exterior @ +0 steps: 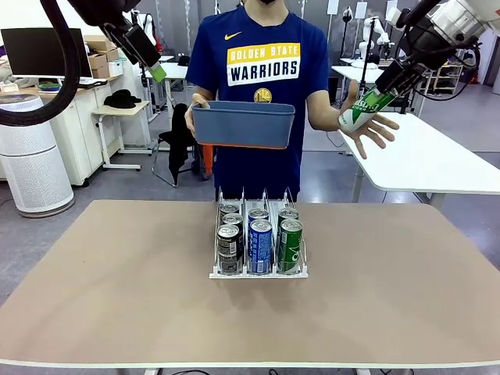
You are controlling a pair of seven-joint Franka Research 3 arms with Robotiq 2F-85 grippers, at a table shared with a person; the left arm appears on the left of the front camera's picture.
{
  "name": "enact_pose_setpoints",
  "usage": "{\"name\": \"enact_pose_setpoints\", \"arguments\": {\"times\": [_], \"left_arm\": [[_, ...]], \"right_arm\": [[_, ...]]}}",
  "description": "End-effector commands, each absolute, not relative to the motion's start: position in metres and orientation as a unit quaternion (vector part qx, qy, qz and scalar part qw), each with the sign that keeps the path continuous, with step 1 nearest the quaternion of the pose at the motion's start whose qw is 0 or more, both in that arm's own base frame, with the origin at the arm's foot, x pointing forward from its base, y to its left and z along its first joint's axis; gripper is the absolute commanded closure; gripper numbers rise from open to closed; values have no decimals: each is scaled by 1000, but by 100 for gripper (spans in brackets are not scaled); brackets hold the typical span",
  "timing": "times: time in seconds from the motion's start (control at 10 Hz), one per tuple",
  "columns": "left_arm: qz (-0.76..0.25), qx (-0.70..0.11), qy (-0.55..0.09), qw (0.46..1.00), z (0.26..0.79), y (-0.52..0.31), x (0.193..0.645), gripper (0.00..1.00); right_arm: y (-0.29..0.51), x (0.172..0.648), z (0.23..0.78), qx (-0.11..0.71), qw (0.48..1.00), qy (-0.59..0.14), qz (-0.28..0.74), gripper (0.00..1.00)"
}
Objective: Fill the beverage cans into the dispenser.
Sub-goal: Place the picked Sprite in the line of the Automatic Can Dispenser with the same cans.
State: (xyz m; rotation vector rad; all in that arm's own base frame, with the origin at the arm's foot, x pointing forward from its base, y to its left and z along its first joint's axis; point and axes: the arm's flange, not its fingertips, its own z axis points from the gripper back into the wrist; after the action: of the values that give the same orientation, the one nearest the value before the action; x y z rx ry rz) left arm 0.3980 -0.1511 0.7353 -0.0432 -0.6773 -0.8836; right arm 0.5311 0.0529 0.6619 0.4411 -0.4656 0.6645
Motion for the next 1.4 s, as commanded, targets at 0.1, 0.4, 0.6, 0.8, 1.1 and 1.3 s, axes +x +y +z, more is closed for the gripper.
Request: {"name": "enact_pose_setpoints", "arguments": {"times": [0.1, 0.4, 0.6, 0.8, 1.1, 1.3], "left_arm": [[-419, -21, -321, 849, 735, -150, 398, 0], [-419, -21, -321, 849, 735, -150, 398, 0], [-419, -21, -321, 849, 735, -150, 398, 0], [-419, -21, -321, 849, 735, -150, 398, 0], [-419, -21, -321, 849, 735, -150, 398, 0], [-419, -21, -321, 849, 735, -150, 398, 0]], "right_arm": [[53, 530, 664, 213, 895, -226, 321, 100], [53, 530, 664, 213, 895, -226, 321, 100], [54, 524, 663, 199, 901, -236, 306, 42], [64, 496, 669, 191, 908, -251, 275, 42], [75, 444, 676, 171, 923, -258, 228, 42], [78, 421, 678, 174, 926, -258, 213, 42]]}}
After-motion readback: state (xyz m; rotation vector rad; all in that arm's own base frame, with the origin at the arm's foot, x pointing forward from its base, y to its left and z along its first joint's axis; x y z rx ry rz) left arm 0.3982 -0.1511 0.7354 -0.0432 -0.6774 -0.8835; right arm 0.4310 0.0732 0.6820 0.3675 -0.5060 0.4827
